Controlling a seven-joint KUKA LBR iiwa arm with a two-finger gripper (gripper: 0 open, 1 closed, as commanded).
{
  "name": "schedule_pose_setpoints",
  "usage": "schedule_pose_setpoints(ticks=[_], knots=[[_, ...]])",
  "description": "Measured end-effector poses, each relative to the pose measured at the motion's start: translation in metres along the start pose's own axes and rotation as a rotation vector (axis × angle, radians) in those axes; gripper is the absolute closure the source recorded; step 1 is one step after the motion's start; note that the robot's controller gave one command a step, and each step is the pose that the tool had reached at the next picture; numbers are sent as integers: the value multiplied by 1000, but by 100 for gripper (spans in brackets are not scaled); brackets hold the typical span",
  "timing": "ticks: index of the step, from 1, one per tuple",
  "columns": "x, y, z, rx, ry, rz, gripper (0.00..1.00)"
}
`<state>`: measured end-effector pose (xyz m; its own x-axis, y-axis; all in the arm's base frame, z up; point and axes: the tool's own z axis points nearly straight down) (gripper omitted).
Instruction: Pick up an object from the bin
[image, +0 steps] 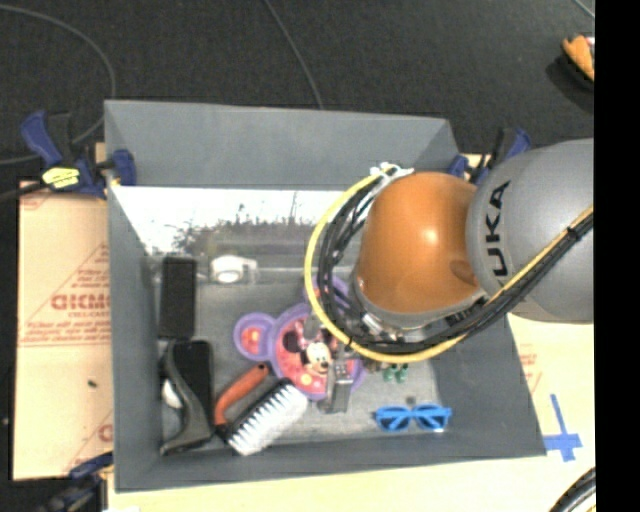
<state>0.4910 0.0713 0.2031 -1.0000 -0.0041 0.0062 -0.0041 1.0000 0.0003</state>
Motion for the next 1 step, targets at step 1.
schedule_pose_setpoints(ticks=[1], knots=[[-2,0,-5,-1,-9,4,0]])
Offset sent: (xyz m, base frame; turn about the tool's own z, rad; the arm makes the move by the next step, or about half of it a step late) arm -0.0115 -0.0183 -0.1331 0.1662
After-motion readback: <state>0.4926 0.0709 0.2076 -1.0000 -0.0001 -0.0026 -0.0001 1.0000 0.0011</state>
